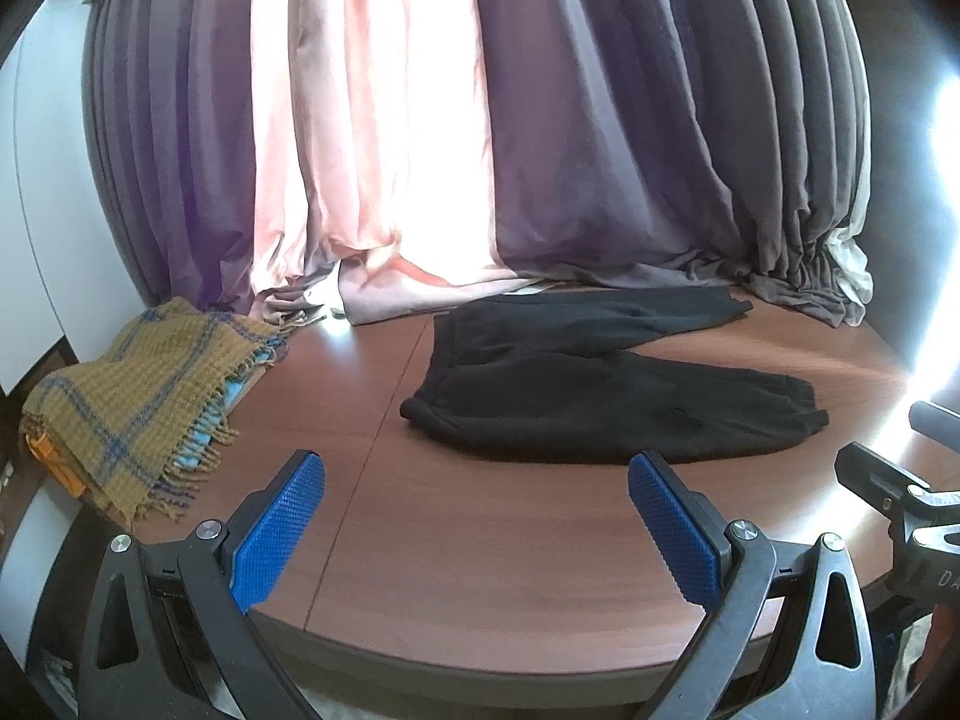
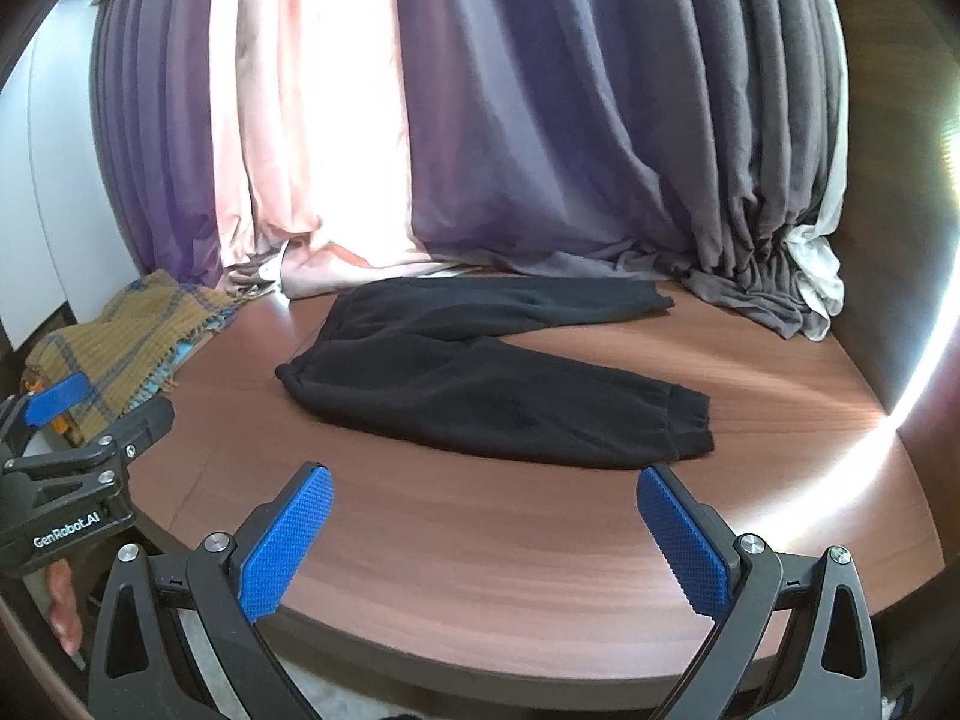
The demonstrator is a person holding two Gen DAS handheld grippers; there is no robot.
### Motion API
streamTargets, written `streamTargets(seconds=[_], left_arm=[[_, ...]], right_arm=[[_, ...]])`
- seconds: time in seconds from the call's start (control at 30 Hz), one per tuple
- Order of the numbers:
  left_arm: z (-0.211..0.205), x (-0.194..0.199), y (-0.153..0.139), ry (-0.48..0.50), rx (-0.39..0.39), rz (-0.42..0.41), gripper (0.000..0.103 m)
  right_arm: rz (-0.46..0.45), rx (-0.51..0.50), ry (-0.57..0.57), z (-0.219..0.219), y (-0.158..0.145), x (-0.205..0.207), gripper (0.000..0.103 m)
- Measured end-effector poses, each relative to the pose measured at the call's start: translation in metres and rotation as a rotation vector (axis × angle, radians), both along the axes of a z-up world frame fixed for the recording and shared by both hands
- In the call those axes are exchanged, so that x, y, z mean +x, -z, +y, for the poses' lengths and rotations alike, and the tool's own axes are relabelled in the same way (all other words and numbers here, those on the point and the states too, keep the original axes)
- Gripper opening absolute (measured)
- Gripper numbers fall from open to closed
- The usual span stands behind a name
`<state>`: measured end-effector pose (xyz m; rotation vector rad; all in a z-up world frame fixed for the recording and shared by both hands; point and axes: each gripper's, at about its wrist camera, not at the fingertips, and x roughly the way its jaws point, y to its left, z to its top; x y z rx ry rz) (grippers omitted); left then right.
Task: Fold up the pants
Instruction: 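Move both open grippers toward the waistband of the black sweatpants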
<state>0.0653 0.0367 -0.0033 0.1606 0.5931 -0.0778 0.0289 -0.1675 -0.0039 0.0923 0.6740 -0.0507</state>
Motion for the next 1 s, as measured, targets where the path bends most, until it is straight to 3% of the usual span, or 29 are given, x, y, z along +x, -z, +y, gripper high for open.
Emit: streamTargets(seconds=[0.57, 1.0], left_arm=[[0.055, 0.110, 0.033, 0.140, 0.060, 0.032, 0.103], [0.064, 0.161, 0.079, 0.159, 0.054, 0.148, 0.099]], right_arm=[[0.058, -0.013, 0.096, 0.067, 0.028, 0.095, 0.102], [0.199, -0.034, 0.136, 0.080, 0.076, 0.143, 0.102]])
